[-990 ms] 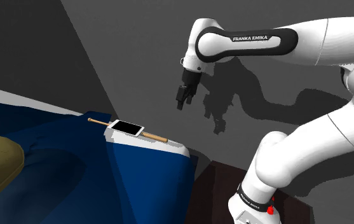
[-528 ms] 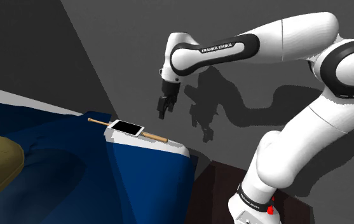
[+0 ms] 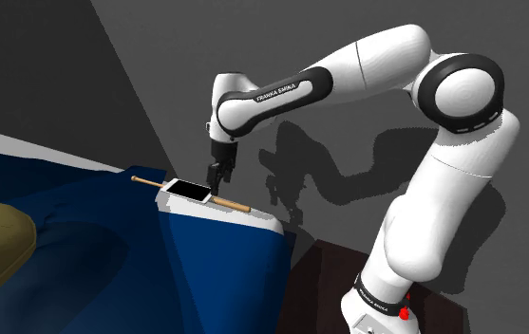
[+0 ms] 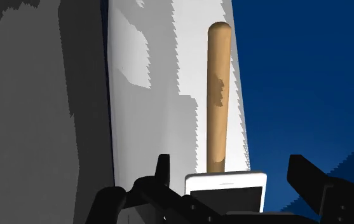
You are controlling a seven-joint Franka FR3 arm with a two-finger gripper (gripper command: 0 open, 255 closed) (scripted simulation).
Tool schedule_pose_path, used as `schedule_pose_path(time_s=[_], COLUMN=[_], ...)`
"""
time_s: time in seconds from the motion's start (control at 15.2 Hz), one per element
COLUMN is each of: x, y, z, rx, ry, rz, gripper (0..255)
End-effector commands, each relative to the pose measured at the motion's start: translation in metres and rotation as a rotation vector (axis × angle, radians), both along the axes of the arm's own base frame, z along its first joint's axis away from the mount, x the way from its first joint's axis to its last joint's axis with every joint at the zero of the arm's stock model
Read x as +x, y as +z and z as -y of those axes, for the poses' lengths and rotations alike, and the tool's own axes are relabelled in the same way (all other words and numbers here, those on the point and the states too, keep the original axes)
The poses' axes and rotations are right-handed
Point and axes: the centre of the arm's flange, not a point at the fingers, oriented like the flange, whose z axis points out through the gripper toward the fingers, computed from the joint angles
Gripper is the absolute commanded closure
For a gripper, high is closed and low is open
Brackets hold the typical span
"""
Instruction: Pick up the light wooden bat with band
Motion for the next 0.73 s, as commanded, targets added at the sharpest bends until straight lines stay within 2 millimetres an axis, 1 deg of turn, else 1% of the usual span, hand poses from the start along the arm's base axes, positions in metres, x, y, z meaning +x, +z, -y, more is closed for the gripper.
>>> schedule_pose_path(time_s=[0.0, 0.4, 0.46, 0.59, 0.66], x=[0.011, 0.011, 0.011, 0.011, 0.011], y=[-0.009, -0.04, -0.049, -0.049, -0.049], z=[-0.008, -0.008, -0.008, -0.008, -0.008], rx=[0.0, 0.0, 0.0, 0.0, 0.0], ry=[0.017, 0.017, 0.017, 0.017, 0.017], rz=[-0.003, -0.003, -0.003, -0.003, -0.003], gripper=[0, 0, 0, 0, 255])
